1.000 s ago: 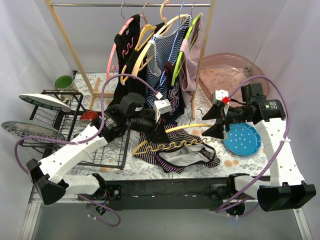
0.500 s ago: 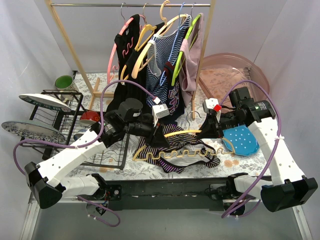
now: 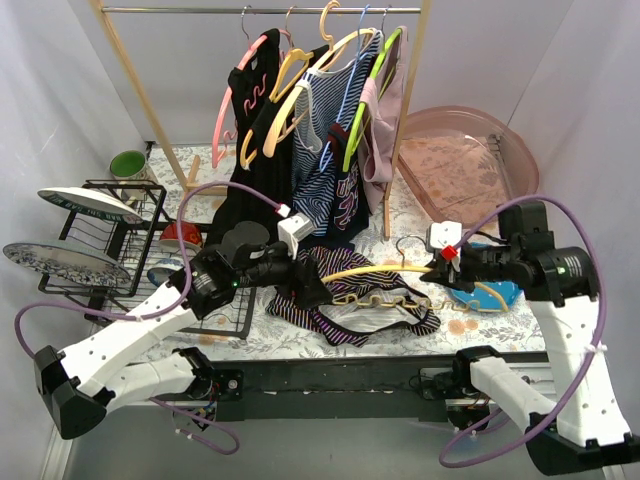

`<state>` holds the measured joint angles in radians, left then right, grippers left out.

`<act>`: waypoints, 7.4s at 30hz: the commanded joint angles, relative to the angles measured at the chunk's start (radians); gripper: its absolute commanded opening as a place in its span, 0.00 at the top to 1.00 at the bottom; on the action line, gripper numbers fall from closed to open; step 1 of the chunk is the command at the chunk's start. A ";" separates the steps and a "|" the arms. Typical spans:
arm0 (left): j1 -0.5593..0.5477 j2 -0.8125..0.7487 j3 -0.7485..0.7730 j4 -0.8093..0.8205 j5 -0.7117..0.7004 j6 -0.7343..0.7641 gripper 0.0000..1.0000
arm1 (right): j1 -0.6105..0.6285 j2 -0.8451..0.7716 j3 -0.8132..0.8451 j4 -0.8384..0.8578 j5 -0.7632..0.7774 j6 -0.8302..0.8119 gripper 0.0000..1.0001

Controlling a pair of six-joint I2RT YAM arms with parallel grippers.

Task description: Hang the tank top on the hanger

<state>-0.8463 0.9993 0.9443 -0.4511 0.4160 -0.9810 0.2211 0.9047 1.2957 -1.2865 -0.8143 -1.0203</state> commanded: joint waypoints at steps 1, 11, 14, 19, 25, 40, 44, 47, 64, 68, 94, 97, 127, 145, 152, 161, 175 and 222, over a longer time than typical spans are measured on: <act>0.001 -0.066 -0.080 -0.061 -0.250 -0.136 0.22 | -0.058 -0.069 0.005 -0.004 0.073 0.029 0.99; -0.005 -0.004 -0.279 0.031 -0.275 -0.478 0.30 | -0.114 -0.174 -0.001 -0.014 0.168 0.058 0.99; -0.037 0.054 -0.246 0.028 -0.333 -0.504 0.33 | -0.114 -0.194 -0.041 -0.016 0.179 0.057 0.99; -0.092 0.186 -0.165 -0.014 -0.404 -0.507 0.36 | -0.111 -0.216 -0.078 -0.017 0.190 0.054 0.99; -0.122 0.275 -0.141 -0.015 -0.505 -0.502 0.49 | -0.109 -0.225 -0.096 -0.020 0.188 0.048 0.99; -0.131 0.274 -0.124 -0.023 -0.542 -0.487 0.93 | -0.097 -0.202 -0.179 -0.022 0.165 0.008 0.99; -0.131 0.222 -0.121 -0.047 -0.508 -0.495 0.94 | -0.094 -0.179 -0.202 -0.020 0.138 -0.014 0.99; -0.131 0.182 -0.116 -0.061 -0.465 -0.498 0.94 | -0.094 -0.153 -0.208 -0.022 0.121 -0.035 0.99; -0.129 0.114 0.033 -0.141 -0.361 -0.455 0.93 | -0.092 0.043 -0.240 -0.022 -0.147 -0.230 0.99; -0.131 0.134 0.085 -0.169 -0.361 -0.427 0.92 | -0.086 0.080 -0.254 -0.023 -0.203 -0.259 0.99; -0.131 0.197 0.277 -0.258 -0.365 -0.338 0.85 | -0.081 0.043 -0.326 0.228 -0.326 -0.075 0.99; -0.129 0.185 0.287 -0.277 -0.375 -0.331 0.76 | -0.080 0.025 -0.332 0.282 -0.301 -0.026 0.99; -0.129 0.177 0.303 -0.339 0.006 0.505 0.02 | 0.018 0.108 -0.240 0.276 -0.416 -0.221 0.99; -0.128 0.072 0.139 -0.187 -0.097 0.297 1.00 | 0.038 0.094 -0.271 0.412 -0.346 -0.031 0.83; -0.128 -0.011 0.041 -0.124 -0.209 0.138 1.00 | -0.012 0.048 -0.194 0.589 -0.004 0.359 0.24; -0.129 -0.097 -0.019 -0.005 -0.293 -0.013 1.00 | -0.098 -0.016 -0.278 0.396 0.058 0.277 0.19; -0.128 -0.149 -0.088 0.127 -0.399 -0.166 1.00 | -0.010 0.131 -0.522 0.452 0.136 0.169 0.23; -0.129 -0.255 -0.076 0.084 -0.217 0.096 1.00 | -0.062 0.138 -0.250 0.828 0.578 0.583 0.99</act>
<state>-0.9733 0.7723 0.8135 -0.3737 0.1513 -0.9569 0.1776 1.0271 0.9703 -0.4301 -0.2573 -0.4656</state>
